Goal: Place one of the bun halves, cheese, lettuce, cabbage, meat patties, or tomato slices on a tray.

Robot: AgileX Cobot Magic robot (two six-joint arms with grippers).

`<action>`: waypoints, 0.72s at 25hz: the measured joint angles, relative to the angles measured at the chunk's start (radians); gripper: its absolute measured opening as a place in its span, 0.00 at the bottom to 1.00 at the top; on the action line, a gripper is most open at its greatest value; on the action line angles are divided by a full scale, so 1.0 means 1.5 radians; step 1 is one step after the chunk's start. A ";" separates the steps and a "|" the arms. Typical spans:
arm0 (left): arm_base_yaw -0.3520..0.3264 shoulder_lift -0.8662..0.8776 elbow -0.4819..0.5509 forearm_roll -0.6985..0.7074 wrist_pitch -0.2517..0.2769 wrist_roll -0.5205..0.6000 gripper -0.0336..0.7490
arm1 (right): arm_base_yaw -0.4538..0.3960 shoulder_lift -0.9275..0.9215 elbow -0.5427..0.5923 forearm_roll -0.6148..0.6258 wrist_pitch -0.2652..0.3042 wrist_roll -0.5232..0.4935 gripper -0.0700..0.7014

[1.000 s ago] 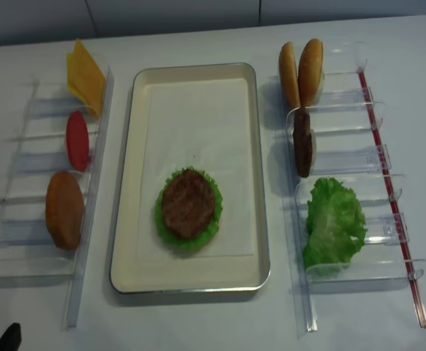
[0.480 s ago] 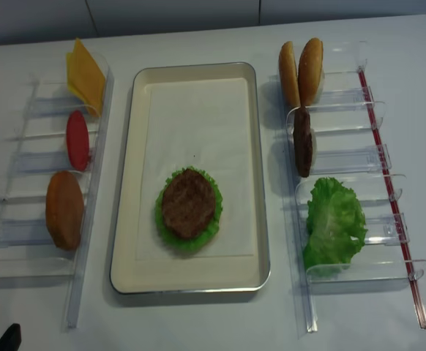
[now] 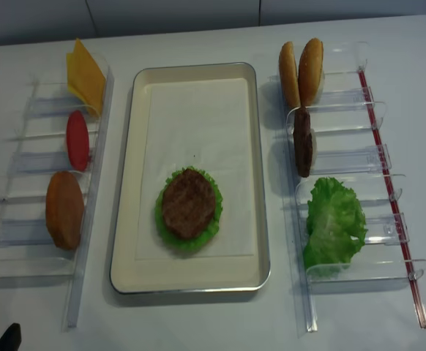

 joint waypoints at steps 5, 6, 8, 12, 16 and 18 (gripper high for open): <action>0.000 0.000 0.000 0.000 0.000 0.000 0.69 | 0.000 0.000 0.000 0.000 0.000 0.000 0.99; 0.000 0.000 0.000 0.000 0.000 0.000 0.69 | 0.000 0.000 0.000 0.000 0.000 0.000 0.98; 0.000 0.000 0.000 0.000 0.000 0.000 0.69 | 0.000 0.000 0.000 0.000 0.000 0.000 0.96; 0.000 0.000 0.000 0.000 0.000 0.000 0.69 | -0.028 0.000 0.000 0.001 0.000 0.000 0.90; 0.000 0.000 0.000 0.000 0.000 0.000 0.69 | -0.098 0.000 0.000 0.001 0.000 0.000 0.84; 0.000 0.000 0.000 0.000 0.000 0.000 0.69 | -0.137 0.000 0.000 0.001 0.000 0.000 0.81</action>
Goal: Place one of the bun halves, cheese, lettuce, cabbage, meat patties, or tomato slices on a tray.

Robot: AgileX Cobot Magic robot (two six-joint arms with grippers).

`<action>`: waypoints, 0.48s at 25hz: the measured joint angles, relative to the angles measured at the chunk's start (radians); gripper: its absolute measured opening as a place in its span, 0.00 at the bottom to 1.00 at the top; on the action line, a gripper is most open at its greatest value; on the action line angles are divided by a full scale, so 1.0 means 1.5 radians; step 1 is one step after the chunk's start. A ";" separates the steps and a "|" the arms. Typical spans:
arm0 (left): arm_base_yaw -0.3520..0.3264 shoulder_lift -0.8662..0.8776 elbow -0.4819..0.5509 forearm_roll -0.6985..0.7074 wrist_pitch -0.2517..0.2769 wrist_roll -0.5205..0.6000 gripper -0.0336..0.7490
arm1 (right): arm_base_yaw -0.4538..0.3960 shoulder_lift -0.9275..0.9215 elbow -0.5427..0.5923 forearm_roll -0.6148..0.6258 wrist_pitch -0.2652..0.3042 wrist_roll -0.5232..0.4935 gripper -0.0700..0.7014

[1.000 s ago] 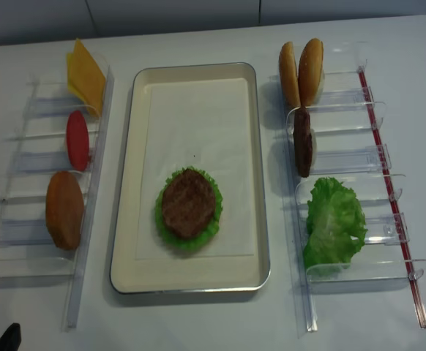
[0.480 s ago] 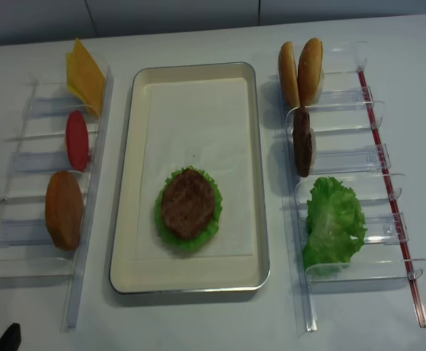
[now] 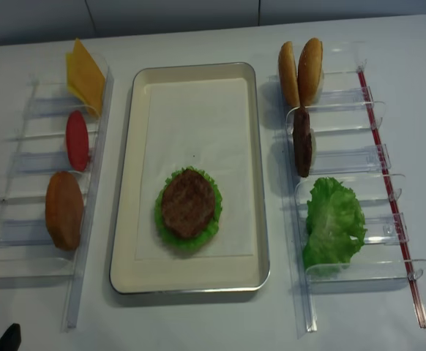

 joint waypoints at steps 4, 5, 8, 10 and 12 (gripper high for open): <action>0.000 0.000 0.000 0.000 0.000 0.000 0.69 | -0.065 0.000 0.000 0.000 0.000 0.000 0.76; 0.000 0.000 0.000 0.000 0.000 0.000 0.69 | -0.073 0.000 0.000 0.000 0.000 0.000 0.74; 0.000 0.000 0.000 0.000 0.000 0.000 0.69 | -0.083 0.000 0.000 0.000 0.000 0.000 0.69; 0.000 0.000 0.000 0.000 0.000 0.000 0.69 | -0.083 0.000 0.000 0.001 0.000 0.000 0.65; 0.000 0.000 0.000 0.000 0.000 0.000 0.69 | -0.083 0.000 0.000 0.001 0.000 0.000 0.63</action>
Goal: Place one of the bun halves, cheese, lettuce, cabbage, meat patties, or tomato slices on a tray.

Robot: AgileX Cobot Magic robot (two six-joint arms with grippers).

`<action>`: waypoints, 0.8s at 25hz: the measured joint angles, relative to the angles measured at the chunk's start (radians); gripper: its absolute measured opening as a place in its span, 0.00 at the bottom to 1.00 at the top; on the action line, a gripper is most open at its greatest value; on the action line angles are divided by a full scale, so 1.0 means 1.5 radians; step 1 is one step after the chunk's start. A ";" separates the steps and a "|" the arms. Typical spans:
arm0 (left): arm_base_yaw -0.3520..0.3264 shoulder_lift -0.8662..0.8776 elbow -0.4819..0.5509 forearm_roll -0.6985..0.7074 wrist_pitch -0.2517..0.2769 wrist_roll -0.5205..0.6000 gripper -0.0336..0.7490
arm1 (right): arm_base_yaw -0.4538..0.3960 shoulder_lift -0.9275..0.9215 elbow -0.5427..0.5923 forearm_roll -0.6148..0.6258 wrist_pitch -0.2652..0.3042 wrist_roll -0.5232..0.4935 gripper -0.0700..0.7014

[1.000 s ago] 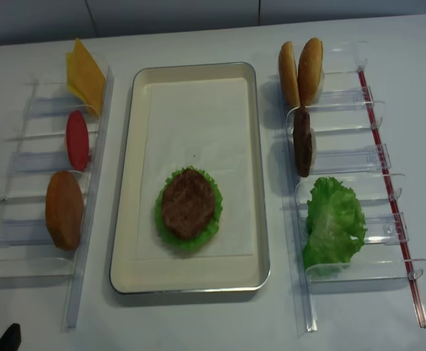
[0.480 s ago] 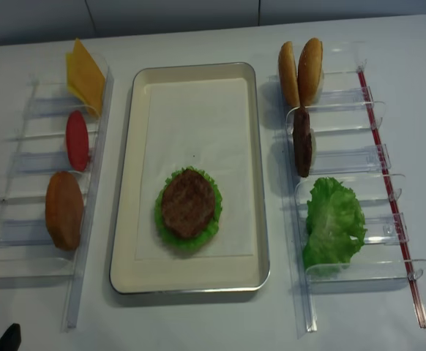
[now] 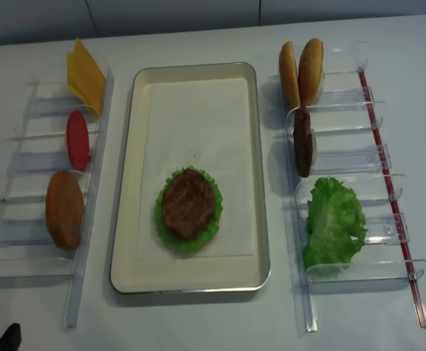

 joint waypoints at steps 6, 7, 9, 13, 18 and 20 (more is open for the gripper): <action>0.000 0.000 0.000 0.000 0.000 0.000 0.69 | 0.000 0.000 0.000 0.000 0.000 -0.002 0.59; 0.000 0.000 0.000 0.000 0.000 0.000 0.69 | 0.000 0.000 0.000 0.000 0.000 -0.002 0.58; 0.000 0.000 0.000 0.000 0.000 0.000 0.69 | 0.000 0.000 0.000 0.000 0.000 -0.002 0.56; 0.000 0.000 0.000 0.000 0.000 0.000 0.69 | 0.000 0.000 0.000 0.000 0.000 -0.003 0.52; 0.000 0.000 0.000 0.000 0.000 0.000 0.69 | 0.000 0.000 0.000 0.000 0.000 -0.003 0.48; 0.000 0.000 0.000 0.000 0.000 0.000 0.69 | 0.000 0.000 0.000 0.000 0.000 -0.003 0.47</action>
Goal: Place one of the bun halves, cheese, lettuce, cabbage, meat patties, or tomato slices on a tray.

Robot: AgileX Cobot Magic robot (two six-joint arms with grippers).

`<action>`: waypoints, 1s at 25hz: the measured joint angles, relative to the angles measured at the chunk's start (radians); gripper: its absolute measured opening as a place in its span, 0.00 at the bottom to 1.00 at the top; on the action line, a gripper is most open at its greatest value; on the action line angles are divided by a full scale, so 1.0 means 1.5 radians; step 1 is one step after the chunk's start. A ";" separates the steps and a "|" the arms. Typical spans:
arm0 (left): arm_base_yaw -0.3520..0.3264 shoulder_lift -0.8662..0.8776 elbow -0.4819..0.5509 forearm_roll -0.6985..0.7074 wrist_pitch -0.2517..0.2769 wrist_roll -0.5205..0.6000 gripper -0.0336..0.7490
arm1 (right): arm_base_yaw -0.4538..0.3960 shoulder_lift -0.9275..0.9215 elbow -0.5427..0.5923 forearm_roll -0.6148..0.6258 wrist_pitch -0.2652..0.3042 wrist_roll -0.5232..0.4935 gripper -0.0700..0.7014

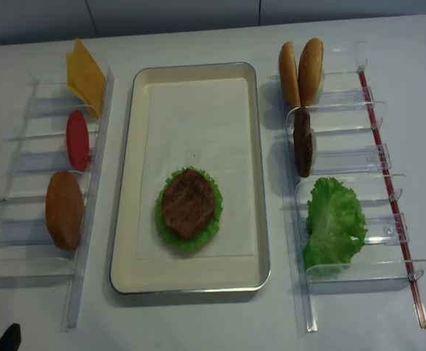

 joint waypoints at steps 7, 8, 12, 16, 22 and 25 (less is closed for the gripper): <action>0.000 0.000 0.000 0.000 0.000 0.000 0.69 | 0.000 0.000 0.000 0.000 0.000 0.008 0.43; 0.000 0.000 0.000 0.000 0.000 0.000 0.69 | 0.000 0.000 0.000 0.000 0.000 0.008 0.43; 0.000 0.000 0.000 0.000 0.000 0.000 0.69 | 0.000 0.000 0.000 0.000 0.000 0.008 0.43; 0.000 0.000 0.000 0.000 0.000 0.000 0.69 | 0.000 0.000 0.000 0.000 0.000 0.009 0.43; 0.000 0.000 0.000 0.000 0.000 0.000 0.69 | 0.000 0.000 0.000 0.000 0.000 0.010 0.38; 0.000 0.000 0.000 0.000 0.000 0.000 0.69 | 0.000 0.000 0.000 0.000 0.000 0.010 0.35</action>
